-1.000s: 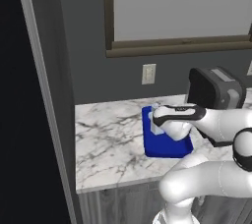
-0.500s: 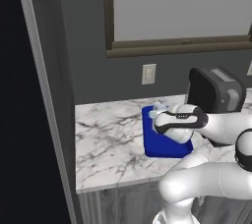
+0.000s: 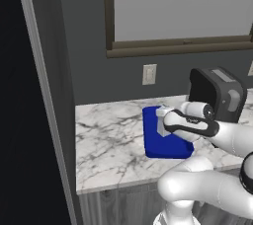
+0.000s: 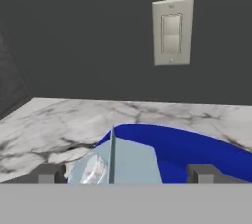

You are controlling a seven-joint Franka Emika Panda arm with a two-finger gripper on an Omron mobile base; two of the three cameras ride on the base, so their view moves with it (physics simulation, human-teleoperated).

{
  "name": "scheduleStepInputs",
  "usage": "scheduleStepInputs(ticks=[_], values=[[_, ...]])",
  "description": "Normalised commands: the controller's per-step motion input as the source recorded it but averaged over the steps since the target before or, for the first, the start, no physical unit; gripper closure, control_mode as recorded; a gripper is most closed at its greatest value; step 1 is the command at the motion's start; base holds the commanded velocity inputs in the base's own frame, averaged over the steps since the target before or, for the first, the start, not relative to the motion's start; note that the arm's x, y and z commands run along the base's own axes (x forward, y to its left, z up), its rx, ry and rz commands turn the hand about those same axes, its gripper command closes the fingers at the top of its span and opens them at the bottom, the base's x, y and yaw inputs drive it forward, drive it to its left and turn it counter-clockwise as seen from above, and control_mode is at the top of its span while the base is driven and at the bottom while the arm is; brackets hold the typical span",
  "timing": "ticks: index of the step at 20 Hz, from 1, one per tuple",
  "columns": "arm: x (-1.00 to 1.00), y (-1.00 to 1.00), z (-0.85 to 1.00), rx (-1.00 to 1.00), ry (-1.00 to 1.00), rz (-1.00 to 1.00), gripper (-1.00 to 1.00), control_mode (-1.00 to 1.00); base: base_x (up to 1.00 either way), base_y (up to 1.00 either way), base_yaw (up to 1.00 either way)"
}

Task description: Take out the milk from the fridge and place it on the tray on the counter. Then take the sugar cube near the tray and place it in the tray.

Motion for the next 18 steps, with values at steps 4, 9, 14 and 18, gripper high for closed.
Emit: scheduleStepInputs(ticks=[4,9,14,18], values=[[-0.19,0.02,0.22,0.00,-0.06,0.00,-1.00,-1.00,0.00,0.00,0.00],[-0.14,0.09,0.66,0.00,-0.05,-0.01,-1.00,-1.00,0.00,0.00,0.00],[-0.01,0.00,0.55,0.00,0.02,-0.15,-1.00,-1.00,0.00,0.00,0.00],[-0.04,0.00,0.40,0.06,0.22,-0.42,-1.00,-1.00,0.00,0.00,0.00]])
